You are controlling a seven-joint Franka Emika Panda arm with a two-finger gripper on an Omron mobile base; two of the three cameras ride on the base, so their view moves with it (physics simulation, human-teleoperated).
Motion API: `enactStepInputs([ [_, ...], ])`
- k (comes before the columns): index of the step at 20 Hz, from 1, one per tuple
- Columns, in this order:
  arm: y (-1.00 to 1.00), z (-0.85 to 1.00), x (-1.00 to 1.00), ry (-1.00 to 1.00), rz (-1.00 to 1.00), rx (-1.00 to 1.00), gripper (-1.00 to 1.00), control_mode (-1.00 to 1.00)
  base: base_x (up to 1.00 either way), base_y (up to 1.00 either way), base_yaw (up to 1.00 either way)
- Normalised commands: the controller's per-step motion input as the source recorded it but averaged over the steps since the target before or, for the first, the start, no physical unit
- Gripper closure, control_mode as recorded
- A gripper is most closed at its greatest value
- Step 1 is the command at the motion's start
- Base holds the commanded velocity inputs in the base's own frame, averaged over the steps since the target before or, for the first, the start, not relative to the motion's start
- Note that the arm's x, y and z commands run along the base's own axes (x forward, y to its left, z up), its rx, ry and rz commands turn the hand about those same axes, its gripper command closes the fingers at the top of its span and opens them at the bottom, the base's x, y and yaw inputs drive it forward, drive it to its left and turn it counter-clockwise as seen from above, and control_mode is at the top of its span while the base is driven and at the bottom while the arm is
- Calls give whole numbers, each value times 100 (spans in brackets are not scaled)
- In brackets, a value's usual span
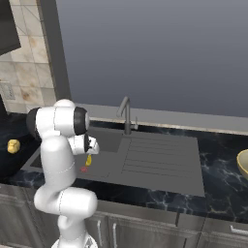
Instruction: Remove the lemon wedge and potato from the sink. Then move the bowl and cup from the counter to the sink for washing.
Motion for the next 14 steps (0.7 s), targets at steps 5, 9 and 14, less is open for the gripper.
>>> enactStepInputs([
  [5, 0, -15, 8, -2, 0, -1, -100, -100, 0, 0, 0],
  [9, 0, -15, 8, -5, 0, -1, -100, -100, 0, 0, 0],
  [14, 1, -16, 8, -6, 0, -1, -100, -100, 0, 0, 0],
])
